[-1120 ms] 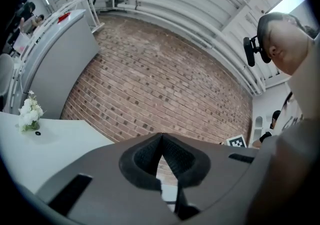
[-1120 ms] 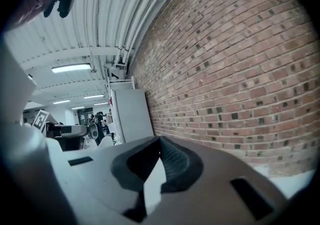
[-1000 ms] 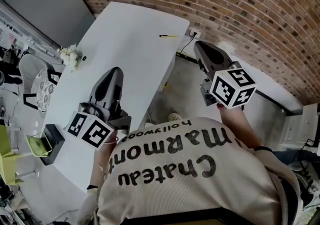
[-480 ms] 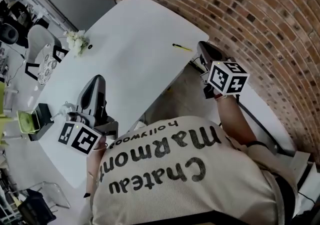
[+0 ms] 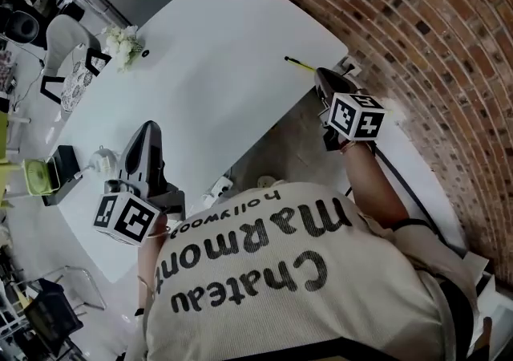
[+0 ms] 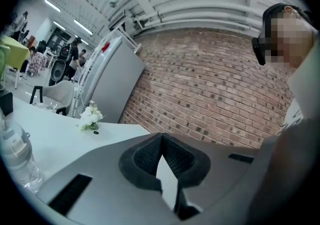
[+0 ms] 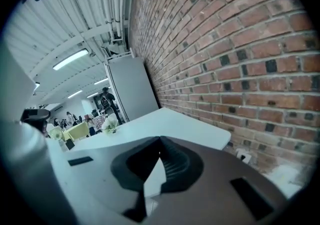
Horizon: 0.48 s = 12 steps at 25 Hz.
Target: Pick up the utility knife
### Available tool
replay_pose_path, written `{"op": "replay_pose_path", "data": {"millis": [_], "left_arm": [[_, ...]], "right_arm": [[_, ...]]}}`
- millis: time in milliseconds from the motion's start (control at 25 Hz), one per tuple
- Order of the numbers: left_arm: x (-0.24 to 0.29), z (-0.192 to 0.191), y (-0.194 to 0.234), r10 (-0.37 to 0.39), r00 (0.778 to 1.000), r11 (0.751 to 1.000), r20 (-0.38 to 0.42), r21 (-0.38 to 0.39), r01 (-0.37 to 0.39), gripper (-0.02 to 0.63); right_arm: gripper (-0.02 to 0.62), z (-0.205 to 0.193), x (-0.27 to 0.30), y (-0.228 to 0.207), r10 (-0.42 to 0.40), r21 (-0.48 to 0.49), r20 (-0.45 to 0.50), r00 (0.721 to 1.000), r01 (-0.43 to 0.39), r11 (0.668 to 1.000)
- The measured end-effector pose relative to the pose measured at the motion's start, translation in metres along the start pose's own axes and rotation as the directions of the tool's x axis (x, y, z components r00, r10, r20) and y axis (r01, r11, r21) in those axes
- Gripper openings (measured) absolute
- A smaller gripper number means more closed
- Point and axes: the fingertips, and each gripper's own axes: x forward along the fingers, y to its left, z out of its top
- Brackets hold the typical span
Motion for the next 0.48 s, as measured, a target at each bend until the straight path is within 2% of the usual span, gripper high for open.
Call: {"op": "replay_pose_path", "data": {"millis": [240,480], "left_arm": [[0.006,-0.021,0.002,0.017,0.998,1.000,-0.057,-0.020,-0.018,0.002],[0.006,-0.024,0.013,0.043,0.998,0.997,-0.055,-0.059,-0.046,0.002]], "right_arm": [[0.003,-0.034,0.019,-0.013,0.018,-0.006,-0.088,0.996,-0.019,1.000],[0.015,-0.055,0.040,-0.031,0.012,-0.032,-0.148,0.989,-0.017,0.999]]}}
